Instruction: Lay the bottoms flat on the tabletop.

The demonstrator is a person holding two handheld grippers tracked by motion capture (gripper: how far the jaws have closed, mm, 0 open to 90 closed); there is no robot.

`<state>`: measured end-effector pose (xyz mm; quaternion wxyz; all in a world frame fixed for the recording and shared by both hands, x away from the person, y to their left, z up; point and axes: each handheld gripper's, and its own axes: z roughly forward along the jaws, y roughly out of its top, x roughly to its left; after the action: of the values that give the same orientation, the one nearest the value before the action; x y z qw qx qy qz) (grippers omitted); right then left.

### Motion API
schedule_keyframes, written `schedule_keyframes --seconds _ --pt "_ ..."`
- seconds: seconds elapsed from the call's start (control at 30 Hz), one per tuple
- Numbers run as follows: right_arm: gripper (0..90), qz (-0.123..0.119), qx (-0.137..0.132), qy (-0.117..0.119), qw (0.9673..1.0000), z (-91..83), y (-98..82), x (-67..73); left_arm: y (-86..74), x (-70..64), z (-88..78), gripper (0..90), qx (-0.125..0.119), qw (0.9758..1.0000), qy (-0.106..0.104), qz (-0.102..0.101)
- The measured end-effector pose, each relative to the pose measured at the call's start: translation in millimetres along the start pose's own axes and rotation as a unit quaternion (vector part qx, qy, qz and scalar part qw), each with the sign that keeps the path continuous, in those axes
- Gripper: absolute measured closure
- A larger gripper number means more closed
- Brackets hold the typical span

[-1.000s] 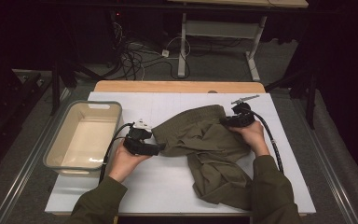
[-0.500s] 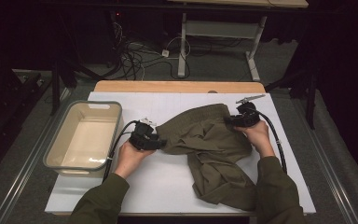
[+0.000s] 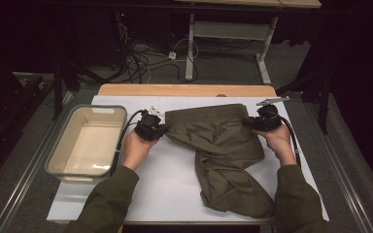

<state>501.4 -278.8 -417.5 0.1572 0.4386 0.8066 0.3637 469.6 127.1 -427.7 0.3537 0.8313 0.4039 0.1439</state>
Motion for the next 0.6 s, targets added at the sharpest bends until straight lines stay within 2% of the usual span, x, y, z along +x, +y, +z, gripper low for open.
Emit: schedule_keyframes --seconds 0.13,0.3,0.43,0.6 --pt "77.9 0.011 -0.013 -0.003 0.9998 -3.2 -0.1 -5.2 18.2 14.1 0.5 83.3 -0.011 0.9995 0.03 0.008" --pt "78.0 0.024 -0.013 -0.016 0.9995 10.0 -3.3 -7.0 29.1 24.0 19.2 83.2 0.002 0.9982 0.059 0.013" --pt "77.7 0.033 -0.007 -0.029 0.999 23.0 -6.2 -8.7 26.1 32.2 39.4 82.8 0.022 0.9979 0.06 0.0" --pt "75.4 0.037 0.003 -0.039 0.9985 36.0 -8.1 -9.4 17.6 38.8 58.4 81.9 0.049 0.9973 0.049 -0.023"
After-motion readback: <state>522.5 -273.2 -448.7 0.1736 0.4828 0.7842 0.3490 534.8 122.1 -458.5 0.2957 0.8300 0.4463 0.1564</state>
